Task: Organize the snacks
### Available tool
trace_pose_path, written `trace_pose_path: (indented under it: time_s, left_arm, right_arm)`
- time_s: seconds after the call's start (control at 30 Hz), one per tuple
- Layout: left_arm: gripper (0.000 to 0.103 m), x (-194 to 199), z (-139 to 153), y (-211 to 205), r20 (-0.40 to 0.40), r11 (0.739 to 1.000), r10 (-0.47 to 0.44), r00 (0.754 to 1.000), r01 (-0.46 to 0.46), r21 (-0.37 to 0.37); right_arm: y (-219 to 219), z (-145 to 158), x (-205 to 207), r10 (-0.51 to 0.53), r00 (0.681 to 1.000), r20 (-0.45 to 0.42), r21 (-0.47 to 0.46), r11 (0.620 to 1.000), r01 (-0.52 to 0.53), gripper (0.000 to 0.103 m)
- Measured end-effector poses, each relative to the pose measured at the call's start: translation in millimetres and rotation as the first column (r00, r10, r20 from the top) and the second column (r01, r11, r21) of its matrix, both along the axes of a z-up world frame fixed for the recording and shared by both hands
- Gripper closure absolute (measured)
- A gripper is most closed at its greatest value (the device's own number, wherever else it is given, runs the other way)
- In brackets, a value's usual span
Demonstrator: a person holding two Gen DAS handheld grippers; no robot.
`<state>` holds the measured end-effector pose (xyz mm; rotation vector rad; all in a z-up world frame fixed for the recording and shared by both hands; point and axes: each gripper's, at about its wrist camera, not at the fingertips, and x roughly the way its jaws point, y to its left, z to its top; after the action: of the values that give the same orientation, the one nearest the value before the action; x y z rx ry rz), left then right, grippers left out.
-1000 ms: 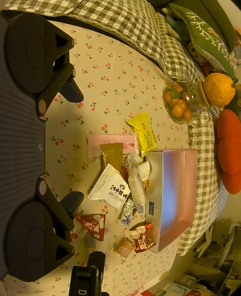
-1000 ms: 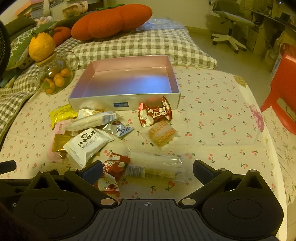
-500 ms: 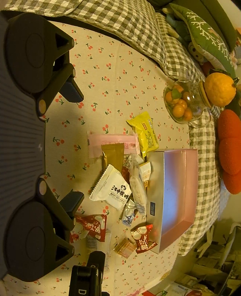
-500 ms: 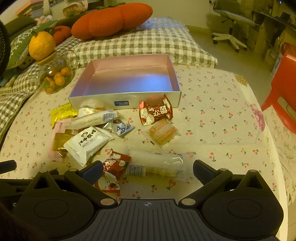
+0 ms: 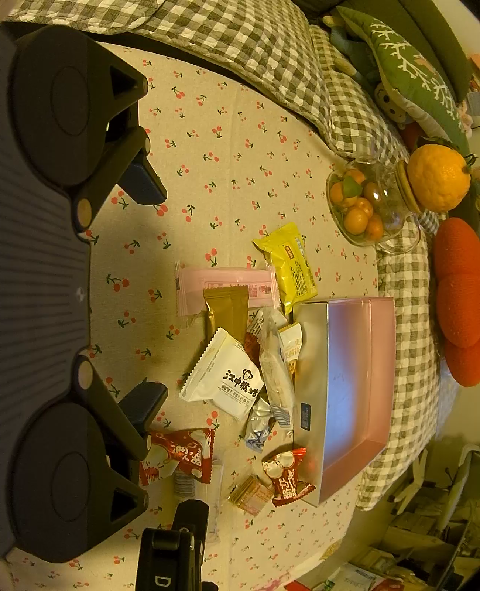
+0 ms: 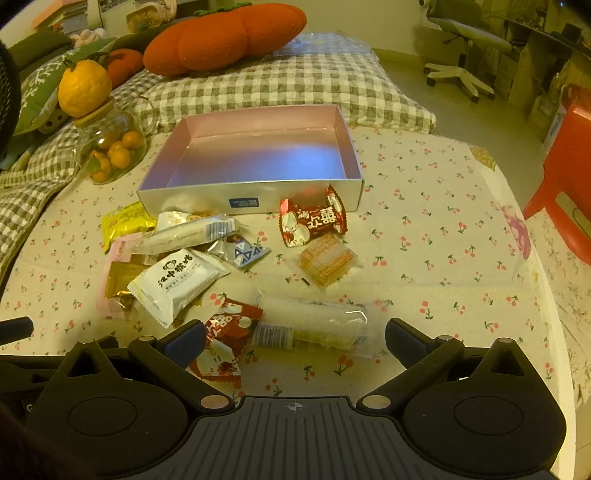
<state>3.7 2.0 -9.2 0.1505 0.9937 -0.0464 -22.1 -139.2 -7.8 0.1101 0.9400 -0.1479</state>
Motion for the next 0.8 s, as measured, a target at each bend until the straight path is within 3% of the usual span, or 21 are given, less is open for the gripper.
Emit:
trace_pose_path:
  time_s: [0.8]
  left_arm:
    - [0.000,-0.3,-0.8,0.7,0.004,1.000,0.004,1.000,-0.004,0.002]
  right_arm:
    - [-0.1,-0.5,-0.2,-0.001,1.000,-0.005,0.002,1.000,0.001,0.000]
